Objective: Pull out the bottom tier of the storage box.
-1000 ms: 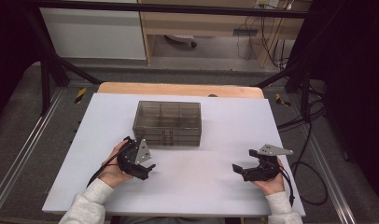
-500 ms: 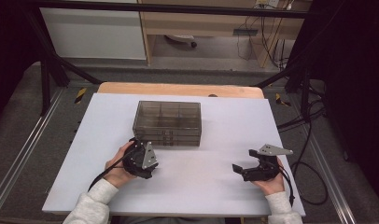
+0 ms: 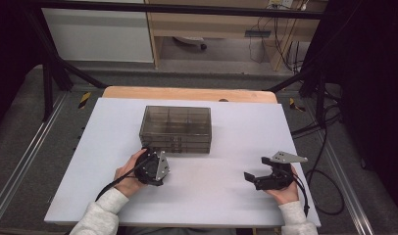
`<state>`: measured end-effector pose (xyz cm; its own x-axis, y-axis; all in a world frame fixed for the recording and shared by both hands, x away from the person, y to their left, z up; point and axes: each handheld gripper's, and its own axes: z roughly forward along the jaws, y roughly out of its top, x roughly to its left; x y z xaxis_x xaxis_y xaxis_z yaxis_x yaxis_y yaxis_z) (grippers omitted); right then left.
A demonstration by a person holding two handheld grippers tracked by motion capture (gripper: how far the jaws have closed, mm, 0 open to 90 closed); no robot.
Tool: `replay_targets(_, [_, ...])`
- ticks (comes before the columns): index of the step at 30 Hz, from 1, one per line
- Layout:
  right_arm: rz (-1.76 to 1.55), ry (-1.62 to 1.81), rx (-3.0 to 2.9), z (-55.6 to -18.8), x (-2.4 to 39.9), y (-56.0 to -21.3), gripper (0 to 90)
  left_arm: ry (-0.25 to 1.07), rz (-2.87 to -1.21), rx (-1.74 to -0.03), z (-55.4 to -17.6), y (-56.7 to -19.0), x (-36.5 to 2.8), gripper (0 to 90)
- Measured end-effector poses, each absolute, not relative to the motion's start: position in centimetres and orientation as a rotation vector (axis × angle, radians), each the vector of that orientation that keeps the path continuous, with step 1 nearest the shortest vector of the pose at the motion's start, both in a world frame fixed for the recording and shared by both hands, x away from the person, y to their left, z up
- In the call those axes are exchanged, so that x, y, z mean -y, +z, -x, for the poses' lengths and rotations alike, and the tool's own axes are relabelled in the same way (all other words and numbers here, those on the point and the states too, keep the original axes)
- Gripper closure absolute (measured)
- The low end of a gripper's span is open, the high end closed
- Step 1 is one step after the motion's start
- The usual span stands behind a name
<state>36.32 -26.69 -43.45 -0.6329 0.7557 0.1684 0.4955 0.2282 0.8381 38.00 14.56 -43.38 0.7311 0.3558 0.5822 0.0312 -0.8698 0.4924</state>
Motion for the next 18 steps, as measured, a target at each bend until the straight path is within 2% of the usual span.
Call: replay_targets(18, [-1.165, 1.355, -2.234, -36.3, 26.7, -43.5, 0.6, 1.041, -2.503, -0.192, -38.1, -44.3, -12.9, 29.7])
